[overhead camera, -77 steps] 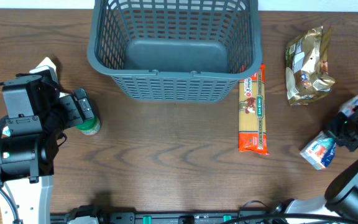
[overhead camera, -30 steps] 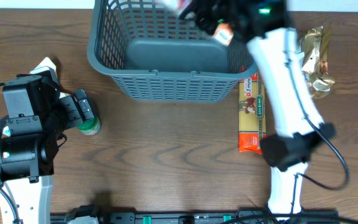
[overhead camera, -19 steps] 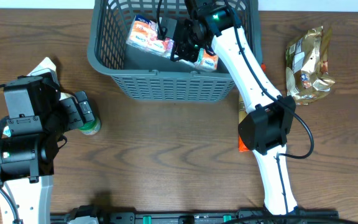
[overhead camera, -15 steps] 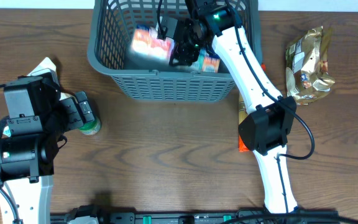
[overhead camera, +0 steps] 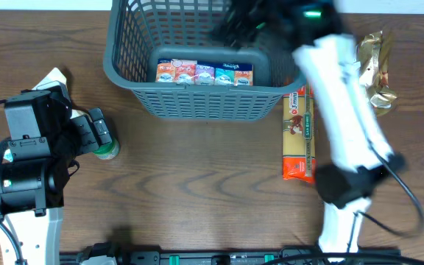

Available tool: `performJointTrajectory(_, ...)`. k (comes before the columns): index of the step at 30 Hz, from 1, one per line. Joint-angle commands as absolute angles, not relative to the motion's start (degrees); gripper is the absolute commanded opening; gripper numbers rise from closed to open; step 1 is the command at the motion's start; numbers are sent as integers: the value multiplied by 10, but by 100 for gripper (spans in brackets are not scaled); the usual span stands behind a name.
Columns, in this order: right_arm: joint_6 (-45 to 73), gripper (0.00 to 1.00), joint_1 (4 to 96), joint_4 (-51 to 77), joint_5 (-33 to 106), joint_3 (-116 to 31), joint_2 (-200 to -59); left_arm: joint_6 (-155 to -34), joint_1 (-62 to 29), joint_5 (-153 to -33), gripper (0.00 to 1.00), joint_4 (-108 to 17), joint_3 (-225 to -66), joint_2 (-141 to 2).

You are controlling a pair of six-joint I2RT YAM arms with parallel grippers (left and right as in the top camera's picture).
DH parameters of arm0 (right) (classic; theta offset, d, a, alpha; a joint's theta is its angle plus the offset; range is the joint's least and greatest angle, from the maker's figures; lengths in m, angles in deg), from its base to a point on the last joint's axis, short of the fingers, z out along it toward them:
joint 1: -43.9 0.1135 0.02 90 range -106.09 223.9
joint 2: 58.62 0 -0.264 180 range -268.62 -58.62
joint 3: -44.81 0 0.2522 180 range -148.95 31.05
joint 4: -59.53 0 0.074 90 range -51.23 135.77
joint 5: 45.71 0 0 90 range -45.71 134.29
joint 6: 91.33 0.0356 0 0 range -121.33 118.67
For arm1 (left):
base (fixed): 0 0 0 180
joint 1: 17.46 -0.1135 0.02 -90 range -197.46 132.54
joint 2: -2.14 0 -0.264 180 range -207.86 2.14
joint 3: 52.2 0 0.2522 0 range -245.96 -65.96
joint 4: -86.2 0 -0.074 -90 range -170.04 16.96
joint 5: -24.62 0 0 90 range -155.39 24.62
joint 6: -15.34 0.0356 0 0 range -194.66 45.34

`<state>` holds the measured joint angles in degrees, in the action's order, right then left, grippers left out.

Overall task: Pack container
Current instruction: 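Lift the tissue pack with the right gripper and drop it into the basket, then move the right gripper to the gold foil bag and grasp it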

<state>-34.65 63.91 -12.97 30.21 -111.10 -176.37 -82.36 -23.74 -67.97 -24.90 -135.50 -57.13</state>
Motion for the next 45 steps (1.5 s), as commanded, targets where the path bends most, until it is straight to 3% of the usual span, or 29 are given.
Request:
performJointTrajectory(1, -162, 99, 561, -116, 386, -1122, -1692, -822, -240, -677, 99, -248, -1364, -573)
performJointTrajectory(6, 18, 99, 414, -206, 412, -1122, -1664, -822, -240, -677, 98, -248, -1364, -573)
performJointTrajectory(10, 40, 99, 318, -298, 413, -1121, -1691, -822, -240, -677, 98, -248, -1364, -573)
performJointTrajectory(15, 39, 99, 262, -355, 432, -1121, -1760, -822, -240, -677, 98, -248, -1364, -573)
performJointTrajectory(33, 12, 99, 280, -335, 432, -1121, -2045, -822, -240, -677, 99, -248, -1364, -573)
performJointTrajectory(45, 12, 99, 280, -328, 432, -1121, -2153, -822, -240, -677, 99, -250, -1364, -573)
